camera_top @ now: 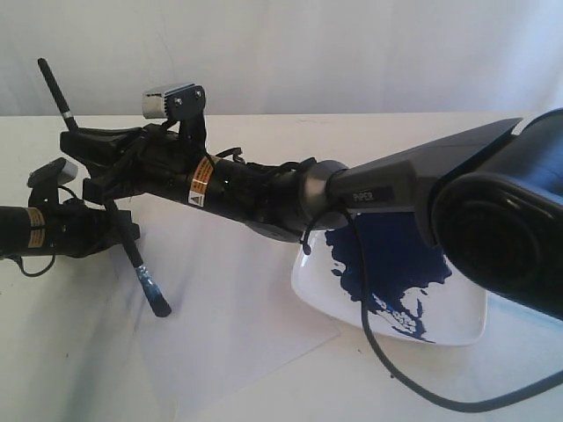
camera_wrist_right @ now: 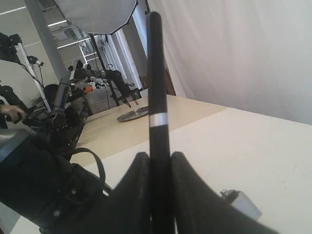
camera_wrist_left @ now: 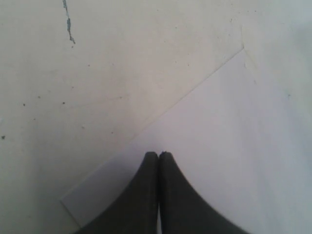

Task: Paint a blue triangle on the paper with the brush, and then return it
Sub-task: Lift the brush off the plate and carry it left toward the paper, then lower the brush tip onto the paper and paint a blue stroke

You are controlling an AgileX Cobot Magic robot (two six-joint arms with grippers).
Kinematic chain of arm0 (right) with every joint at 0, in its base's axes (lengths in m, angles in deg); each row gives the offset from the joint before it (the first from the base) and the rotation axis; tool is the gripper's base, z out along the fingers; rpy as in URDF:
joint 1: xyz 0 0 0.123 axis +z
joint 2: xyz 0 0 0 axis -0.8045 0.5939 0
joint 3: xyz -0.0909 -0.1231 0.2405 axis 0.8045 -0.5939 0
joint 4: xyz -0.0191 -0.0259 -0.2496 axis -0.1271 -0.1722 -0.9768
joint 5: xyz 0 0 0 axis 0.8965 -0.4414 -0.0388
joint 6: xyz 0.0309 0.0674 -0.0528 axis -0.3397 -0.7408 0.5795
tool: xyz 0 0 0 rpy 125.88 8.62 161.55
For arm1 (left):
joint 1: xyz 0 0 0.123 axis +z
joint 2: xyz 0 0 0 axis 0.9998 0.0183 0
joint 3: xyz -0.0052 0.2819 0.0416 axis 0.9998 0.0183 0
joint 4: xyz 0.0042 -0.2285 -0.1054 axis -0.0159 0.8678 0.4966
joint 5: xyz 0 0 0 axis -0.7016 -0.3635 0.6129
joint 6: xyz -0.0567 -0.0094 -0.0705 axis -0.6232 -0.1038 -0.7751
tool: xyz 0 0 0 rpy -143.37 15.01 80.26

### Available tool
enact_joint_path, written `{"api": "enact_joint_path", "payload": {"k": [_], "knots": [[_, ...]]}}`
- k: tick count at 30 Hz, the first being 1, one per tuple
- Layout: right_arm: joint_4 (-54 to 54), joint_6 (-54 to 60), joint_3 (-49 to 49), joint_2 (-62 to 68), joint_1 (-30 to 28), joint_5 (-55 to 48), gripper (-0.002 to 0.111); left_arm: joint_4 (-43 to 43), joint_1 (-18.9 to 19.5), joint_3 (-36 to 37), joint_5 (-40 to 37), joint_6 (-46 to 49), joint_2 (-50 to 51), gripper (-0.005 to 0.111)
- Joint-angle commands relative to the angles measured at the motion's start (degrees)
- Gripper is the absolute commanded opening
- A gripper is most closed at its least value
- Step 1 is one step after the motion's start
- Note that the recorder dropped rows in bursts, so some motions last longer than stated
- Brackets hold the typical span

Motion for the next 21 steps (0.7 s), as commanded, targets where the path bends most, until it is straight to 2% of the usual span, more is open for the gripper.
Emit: {"api": "enact_joint_path", "payload": {"k": [1, 21], "knots": [[-1.07, -0.21, 0.38, -0.08, 0.11, 0.05, 0.0, -1.08, -0.16, 0.28, -2.9, 0.11, 0.1, 0.0], [-3.63, -1.06, 0.38, -0.08, 0.11, -3.56, 0.0, -1.08, -0.16, 0.28, -2.9, 0.11, 0.1, 0.0]]}}
